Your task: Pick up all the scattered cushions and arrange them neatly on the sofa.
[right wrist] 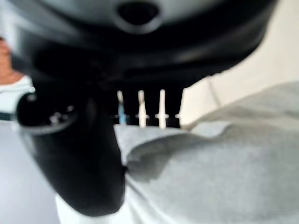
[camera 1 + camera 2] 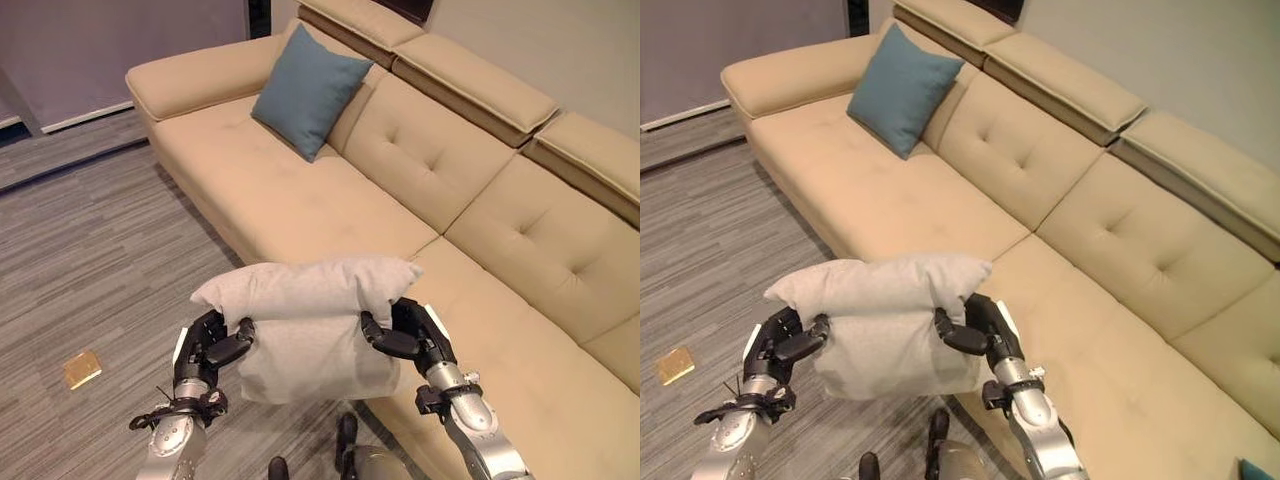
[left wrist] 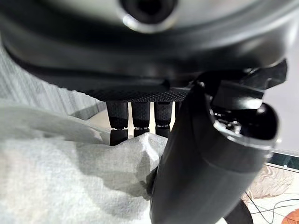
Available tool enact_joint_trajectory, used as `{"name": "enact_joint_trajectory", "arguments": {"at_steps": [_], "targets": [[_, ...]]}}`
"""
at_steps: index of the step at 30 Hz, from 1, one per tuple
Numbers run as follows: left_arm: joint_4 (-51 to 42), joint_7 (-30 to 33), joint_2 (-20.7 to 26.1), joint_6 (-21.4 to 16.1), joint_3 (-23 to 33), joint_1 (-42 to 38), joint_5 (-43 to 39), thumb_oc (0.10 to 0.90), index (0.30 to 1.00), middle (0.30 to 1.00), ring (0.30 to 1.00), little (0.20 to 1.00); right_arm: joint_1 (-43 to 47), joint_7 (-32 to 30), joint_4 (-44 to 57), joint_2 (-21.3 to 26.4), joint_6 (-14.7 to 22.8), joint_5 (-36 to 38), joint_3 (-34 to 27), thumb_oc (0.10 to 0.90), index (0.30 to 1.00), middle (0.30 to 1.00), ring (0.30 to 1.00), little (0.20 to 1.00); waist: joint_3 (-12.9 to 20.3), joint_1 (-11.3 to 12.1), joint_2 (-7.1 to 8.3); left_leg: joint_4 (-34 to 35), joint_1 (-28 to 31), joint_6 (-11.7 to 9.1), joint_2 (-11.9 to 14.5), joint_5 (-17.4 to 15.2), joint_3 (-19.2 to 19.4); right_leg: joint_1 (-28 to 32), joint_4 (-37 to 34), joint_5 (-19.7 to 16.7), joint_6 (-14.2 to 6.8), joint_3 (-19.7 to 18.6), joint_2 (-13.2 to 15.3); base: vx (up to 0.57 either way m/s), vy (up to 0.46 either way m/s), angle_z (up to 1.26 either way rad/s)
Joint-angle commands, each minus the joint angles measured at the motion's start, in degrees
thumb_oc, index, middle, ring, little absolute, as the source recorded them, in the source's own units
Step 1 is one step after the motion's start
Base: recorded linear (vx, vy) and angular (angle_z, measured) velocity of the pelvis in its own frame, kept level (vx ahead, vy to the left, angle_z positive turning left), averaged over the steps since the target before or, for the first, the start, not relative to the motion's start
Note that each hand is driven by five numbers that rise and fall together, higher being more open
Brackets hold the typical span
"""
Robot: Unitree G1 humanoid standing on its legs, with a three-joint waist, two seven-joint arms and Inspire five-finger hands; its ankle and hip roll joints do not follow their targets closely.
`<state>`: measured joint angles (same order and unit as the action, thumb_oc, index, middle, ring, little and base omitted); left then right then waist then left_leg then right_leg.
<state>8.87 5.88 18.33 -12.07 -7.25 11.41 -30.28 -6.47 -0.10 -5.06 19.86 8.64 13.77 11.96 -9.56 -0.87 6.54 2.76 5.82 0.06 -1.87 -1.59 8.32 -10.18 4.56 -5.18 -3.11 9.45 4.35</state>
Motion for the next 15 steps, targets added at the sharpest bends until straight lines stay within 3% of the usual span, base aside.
{"name": "enact_joint_trajectory", "arguments": {"at_steps": [1,2,4,7,10,14,15], "targets": [[-9.2,-6.5,0.5,-5.9,-3.3,-3.7,2.1,0.400,0.300,0.300,0.300,0.300,7.1,0.6,8.3,-0.3,9.0,1.9,-3.7,0.400,0.300,0.300,0.300,0.300,4.8,-1.2,2.09,-21.0,-8.3,-4.0,3.7,-5.3,-0.9,8.6,-4.2,4.3,-2.8,1.6,-0.6,0.13,-0.105,0.07],[-9.2,-6.5,0.5,-5.9,-3.3,-3.7,2.1,0.400,0.300,0.300,0.300,0.300,7.1,0.6,8.3,-0.3,8.9,1.9,-3.7,0.400,0.300,0.300,0.300,0.300,4.8,-1.3,1.99,-21.6,-8.6,-4.0,3.8,-5.5,-1.0,8.6,-4.3,4.3,-2.8,1.7,-0.7,0.09,-0.088,0.21],[-9.1,-7.0,0.3,-5.6,-3.6,-3.5,2.1,0.400,0.300,0.300,0.300,0.300,6.5,0.4,8.4,0.1,8.7,2.0,-4.2,0.400,0.300,0.300,0.300,0.300,4.2,-1.1,2.13,-27.9,-11.2,-4.8,5.4,-2.8,-1.0,10.2,-5.0,4.7,-1.6,1.7,-1.2,0.06,-0.054,0.07],[-9.1,-7.2,0.1,-5.0,-3.6,-3.3,2.2,0.400,0.300,0.300,0.300,0.300,5.2,0.7,8.7,0.2,8.1,2.7,-4.6,0.400,0.300,0.300,0.300,0.300,3.6,-0.8,2.92,-30.8,-15.2,-3.5,6.1,-3.3,-1.1,11.8,-5.3,5.8,-0.9,1.0,-1.3,0.09,-0.039,-0.07],[-9.0,-6.7,-0.1,-4.8,-3.8,-3.0,2.6,0.400,0.300,0.300,0.300,0.300,4.7,-0.3,8.4,0.2,7.8,1.9,-5.2,0.400,0.300,0.300,0.300,0.300,3.1,0.2,3.29,-24.9,-19.1,-2.8,4.3,-4.7,-3.0,13.3,-5.9,7.0,-1.1,-0.9,-1.8,0.12,0.048,-0.25],[-10.3,-5.4,-0.2,-5.2,-3.4,-2.9,2.6,0.400,0.300,0.300,0.300,0.300,5.6,-1.0,7.4,0.2,8.0,1.3,-4.7,0.400,0.300,0.300,0.300,0.300,3.2,1.6,1.75,-12.1,-18.5,-4.0,0.2,0.7,-12.0,14.7,-5.2,8.4,-1.2,-5.1,-4.0,0.18,0.103,-0.59],[-10.3,-5.4,-0.2,-5.2,-3.4,-2.9,2.6,0.400,0.300,0.300,0.300,0.300,5.6,-1.0,7.4,0.2,8.0,1.3,-4.7,0.400,0.300,0.300,0.300,0.300,3.1,1.6,1.77,-12.0,-18.3,-4.0,0.2,0.7,-11.9,14.8,-5.2,8.4,-1.2,-5.2,-4.0,0.20,0.121,-0.52]]}}
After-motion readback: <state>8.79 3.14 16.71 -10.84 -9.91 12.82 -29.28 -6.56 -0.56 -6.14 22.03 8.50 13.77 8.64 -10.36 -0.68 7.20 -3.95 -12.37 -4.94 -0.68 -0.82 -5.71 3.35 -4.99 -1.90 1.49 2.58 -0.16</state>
